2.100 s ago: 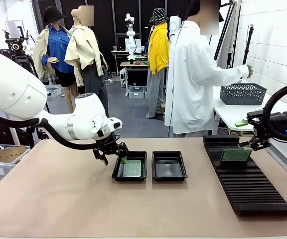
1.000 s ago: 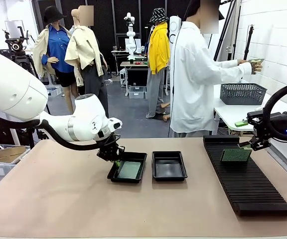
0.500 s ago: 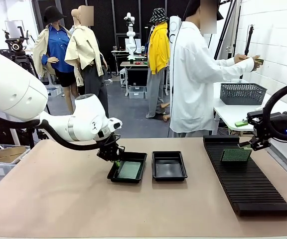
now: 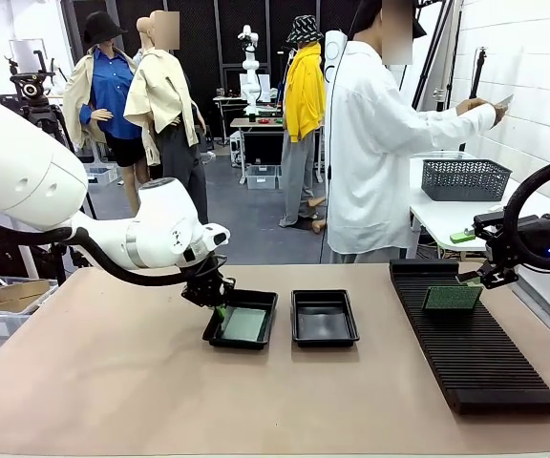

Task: Inspect and transfer BCBs to ESD trays.
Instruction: Pick up the ESD tray and place it on the left side of the table.

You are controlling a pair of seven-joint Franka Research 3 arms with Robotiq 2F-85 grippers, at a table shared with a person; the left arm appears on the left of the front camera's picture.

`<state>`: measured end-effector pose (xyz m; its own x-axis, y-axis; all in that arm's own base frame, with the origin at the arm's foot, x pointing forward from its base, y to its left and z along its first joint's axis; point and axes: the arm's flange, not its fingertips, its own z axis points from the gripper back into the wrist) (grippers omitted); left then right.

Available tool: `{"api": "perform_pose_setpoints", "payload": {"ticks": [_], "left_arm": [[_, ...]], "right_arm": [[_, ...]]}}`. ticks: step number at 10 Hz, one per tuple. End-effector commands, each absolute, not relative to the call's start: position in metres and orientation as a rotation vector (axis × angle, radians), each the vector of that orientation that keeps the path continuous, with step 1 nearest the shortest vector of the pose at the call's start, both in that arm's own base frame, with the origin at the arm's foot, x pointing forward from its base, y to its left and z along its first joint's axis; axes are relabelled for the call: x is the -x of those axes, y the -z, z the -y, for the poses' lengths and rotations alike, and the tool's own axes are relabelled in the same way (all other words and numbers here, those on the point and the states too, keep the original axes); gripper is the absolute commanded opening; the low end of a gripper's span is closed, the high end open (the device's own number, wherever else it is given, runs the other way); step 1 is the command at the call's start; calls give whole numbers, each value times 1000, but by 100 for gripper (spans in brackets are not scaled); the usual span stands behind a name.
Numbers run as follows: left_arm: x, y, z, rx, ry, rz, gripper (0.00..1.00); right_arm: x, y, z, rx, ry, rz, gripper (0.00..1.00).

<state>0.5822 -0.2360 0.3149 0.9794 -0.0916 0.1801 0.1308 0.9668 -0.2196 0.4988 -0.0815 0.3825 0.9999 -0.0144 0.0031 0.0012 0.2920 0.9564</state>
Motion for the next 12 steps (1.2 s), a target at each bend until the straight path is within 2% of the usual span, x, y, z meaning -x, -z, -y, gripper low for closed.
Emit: {"api": "perform_pose_setpoints", "payload": {"ticks": [1, 5, 12], "left_arm": [[-571, -322, 216, 222, 108, 169, 0], [-558, -320, 185, 180, 82, 183, 0], [-541, -331, 76, 190, 20, 214, 0]], "right_arm": [[-498, -384, 79, -1259, 21, 11, 100], [-498, -384, 79, -1259, 21, 11, 100], [-498, -384, 79, -1259, 21, 11, 100]]}}
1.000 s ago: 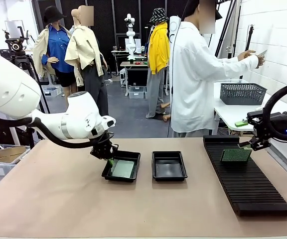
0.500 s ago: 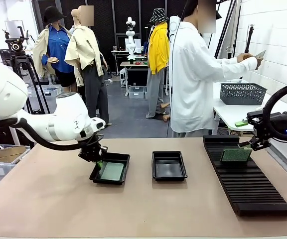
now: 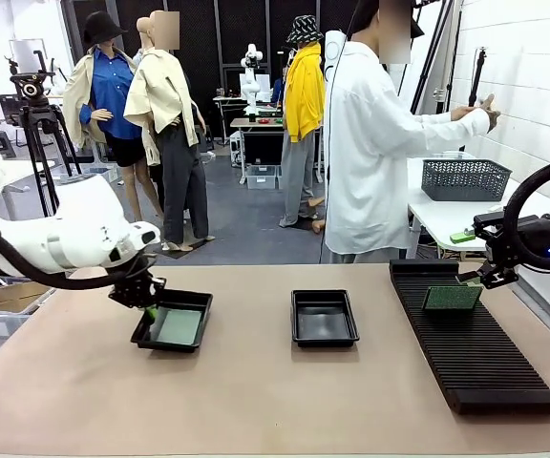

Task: Inspect and transfer BCBs to ESD trays.
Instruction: Pick up the ESD tray and place it on the left side of the table.

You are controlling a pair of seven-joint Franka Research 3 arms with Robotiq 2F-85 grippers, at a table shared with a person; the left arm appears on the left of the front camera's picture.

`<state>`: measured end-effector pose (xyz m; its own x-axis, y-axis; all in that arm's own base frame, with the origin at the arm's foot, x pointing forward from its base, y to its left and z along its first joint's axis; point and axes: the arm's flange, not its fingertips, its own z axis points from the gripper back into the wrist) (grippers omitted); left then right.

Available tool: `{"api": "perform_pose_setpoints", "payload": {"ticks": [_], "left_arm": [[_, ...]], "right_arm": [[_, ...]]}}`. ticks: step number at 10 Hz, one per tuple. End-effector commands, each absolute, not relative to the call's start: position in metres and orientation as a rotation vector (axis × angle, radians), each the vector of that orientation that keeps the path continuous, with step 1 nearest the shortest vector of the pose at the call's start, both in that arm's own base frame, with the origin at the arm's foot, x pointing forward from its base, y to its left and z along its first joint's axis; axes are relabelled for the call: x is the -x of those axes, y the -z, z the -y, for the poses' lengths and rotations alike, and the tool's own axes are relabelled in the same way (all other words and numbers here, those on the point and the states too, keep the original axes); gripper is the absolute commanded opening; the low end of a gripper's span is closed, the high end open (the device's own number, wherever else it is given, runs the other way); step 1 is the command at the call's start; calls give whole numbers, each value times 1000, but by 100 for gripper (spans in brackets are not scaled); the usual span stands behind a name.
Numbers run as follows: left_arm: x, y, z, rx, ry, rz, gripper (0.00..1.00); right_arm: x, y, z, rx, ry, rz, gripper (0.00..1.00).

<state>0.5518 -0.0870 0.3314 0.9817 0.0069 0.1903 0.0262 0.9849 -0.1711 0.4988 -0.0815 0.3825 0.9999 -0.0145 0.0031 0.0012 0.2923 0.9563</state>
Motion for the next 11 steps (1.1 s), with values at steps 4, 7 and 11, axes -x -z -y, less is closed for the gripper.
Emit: {"api": "perform_pose_setpoints", "payload": {"ticks": [4, 7, 11], "left_arm": [[-535, -329, 24, 166, -20, 206, 0], [-523, -333, -22, 233, -18, 175, 0], [-510, -335, -66, 206, -6, 160, 0]], "right_arm": [[-498, -384, 79, -1259, 21, 11, 100], [-498, -384, 79, -1259, 21, 11, 100], [-498, -384, 79, -1259, 21, 11, 100]]}}
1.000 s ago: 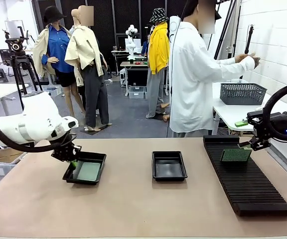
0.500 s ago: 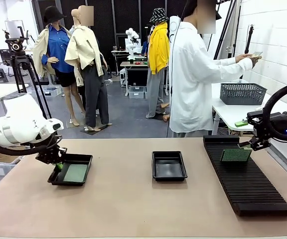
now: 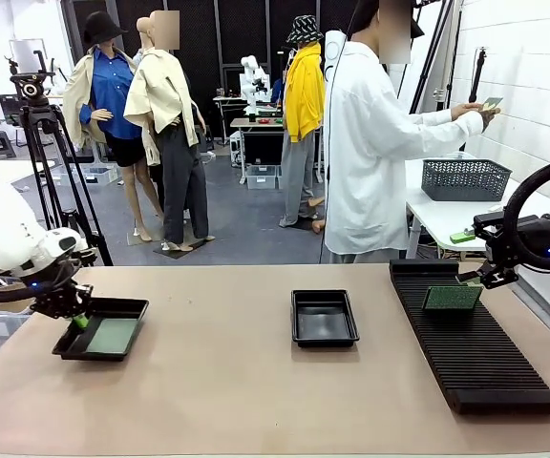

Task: Inspect and transfer BCBs to ESD trays.
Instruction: Pick up the ESD tray and place it on the left side of the table.

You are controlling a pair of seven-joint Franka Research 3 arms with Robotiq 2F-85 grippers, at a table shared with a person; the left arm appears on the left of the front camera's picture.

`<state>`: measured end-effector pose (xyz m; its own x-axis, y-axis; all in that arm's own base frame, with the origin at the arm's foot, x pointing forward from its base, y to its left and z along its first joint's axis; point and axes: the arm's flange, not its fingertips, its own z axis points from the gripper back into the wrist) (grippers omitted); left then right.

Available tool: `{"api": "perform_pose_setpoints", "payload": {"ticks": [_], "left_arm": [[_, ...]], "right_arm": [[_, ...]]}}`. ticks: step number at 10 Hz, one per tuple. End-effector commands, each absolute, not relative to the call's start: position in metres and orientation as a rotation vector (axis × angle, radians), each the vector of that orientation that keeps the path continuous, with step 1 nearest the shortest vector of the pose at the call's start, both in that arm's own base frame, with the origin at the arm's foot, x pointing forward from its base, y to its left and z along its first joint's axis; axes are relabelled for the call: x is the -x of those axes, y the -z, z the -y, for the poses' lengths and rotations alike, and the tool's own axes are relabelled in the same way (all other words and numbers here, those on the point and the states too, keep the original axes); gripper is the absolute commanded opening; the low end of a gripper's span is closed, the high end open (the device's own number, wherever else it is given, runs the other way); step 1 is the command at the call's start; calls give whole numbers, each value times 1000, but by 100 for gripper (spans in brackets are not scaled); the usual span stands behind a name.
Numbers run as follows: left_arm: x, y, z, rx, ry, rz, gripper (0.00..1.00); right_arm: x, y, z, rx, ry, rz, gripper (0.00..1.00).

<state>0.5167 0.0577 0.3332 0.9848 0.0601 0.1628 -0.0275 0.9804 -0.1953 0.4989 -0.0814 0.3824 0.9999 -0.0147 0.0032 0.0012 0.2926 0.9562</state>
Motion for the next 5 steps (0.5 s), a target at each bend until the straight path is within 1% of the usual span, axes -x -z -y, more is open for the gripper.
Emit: {"api": "perform_pose_setpoints", "payload": {"ticks": [1, 5], "left_arm": [[-507, -335, -78, 240, 11, 162, 0], [-499, -328, -126, 251, 7, 143, 0]], "right_arm": [[-498, -384, 79, -1259, 21, 11, 100], [-498, -384, 79, -1259, 21, 11, 100]]}}
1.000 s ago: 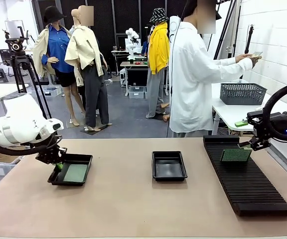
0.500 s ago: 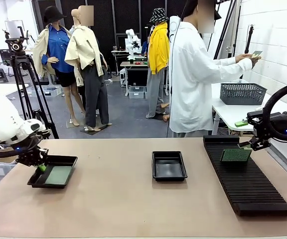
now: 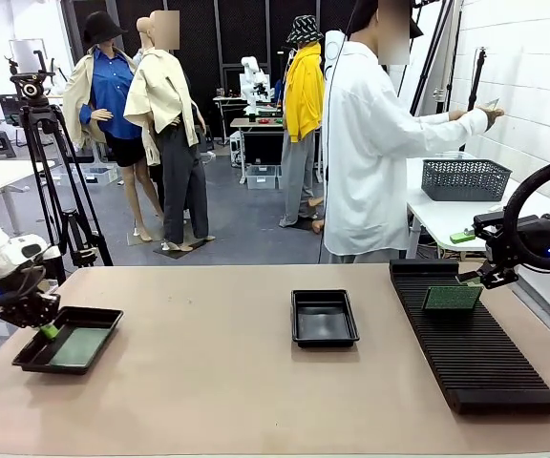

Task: Inspect and transfer BCBs to ESD trays.
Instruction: Pick up the ESD tray and place it on the left side of the table.

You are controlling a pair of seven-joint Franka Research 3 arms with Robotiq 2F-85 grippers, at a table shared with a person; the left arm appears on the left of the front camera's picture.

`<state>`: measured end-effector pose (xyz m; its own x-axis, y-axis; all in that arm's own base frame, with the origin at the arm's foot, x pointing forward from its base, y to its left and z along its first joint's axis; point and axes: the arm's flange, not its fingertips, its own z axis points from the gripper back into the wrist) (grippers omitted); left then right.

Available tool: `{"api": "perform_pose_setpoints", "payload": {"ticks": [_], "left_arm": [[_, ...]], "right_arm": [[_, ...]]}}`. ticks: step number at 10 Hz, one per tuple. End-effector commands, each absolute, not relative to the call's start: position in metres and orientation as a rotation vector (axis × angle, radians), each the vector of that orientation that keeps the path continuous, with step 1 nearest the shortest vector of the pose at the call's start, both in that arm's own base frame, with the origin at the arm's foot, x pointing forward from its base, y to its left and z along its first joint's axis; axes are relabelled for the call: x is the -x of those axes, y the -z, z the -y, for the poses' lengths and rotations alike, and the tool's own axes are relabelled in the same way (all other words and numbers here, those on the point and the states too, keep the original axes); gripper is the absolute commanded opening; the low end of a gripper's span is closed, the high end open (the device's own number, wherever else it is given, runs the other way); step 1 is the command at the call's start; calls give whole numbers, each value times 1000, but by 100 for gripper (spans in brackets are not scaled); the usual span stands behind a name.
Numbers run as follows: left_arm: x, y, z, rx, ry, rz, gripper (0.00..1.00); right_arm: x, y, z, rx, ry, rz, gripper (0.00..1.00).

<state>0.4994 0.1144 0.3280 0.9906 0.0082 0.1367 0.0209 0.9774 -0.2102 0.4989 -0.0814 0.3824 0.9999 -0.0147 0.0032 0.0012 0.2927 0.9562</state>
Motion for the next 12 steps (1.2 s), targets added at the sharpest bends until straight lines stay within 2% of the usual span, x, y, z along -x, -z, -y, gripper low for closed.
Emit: {"api": "perform_pose_setpoints", "payload": {"ticks": [1, 7, 12], "left_arm": [[-497, -328, -142, 262, -15, 148, 0], [-488, -333, -185, 284, -109, 237, 0], [-486, -337, -195, 272, -115, 245, 0]], "right_arm": [[-498, -384, 79, -1259, 21, 11, 100], [-498, -384, 79, -1259, 21, 11, 100], [-498, -384, 79, -1259, 21, 11, 100]]}}
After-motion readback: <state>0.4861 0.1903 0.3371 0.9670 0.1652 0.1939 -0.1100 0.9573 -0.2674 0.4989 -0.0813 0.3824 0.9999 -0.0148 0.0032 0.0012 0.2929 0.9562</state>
